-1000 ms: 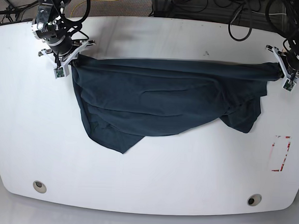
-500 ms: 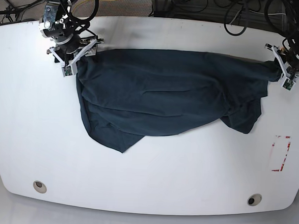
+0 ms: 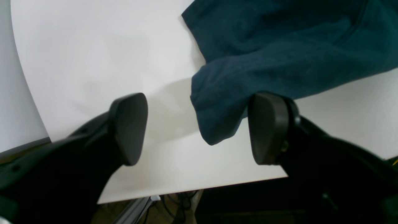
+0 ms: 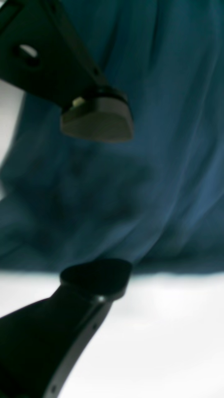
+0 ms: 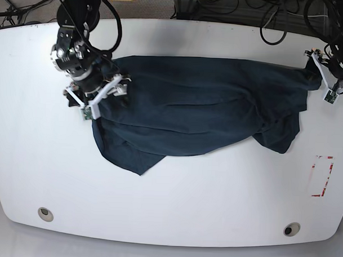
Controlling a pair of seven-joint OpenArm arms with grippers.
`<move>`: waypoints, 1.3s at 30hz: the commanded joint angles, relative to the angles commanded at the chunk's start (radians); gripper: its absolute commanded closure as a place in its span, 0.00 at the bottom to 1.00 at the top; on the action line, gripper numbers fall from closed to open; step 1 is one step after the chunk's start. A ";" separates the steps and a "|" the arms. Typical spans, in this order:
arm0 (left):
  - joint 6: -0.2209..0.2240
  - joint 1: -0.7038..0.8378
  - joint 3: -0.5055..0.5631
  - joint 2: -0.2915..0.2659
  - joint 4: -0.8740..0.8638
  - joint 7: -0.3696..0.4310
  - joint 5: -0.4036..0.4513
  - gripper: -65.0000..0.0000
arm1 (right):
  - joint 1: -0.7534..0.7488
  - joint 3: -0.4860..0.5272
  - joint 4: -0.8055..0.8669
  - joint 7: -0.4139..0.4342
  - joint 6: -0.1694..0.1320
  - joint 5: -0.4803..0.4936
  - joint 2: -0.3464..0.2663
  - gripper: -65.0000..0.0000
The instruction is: Fold the T-shirt properly
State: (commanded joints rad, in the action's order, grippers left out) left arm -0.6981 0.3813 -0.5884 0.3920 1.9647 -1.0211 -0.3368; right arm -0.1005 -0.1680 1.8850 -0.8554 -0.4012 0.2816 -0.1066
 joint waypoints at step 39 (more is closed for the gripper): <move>0.000 -0.064 -0.002 -0.137 -0.002 0.005 0.006 0.28 | 0.457 0.674 -0.417 0.054 -0.110 0.000 0.153 0.14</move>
State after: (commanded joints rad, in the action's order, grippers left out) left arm -0.6981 0.3168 -0.5900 0.2555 1.9632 -1.0165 -0.3307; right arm 0.3567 0.5056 1.4676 -0.8017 -0.5117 0.2816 0.0468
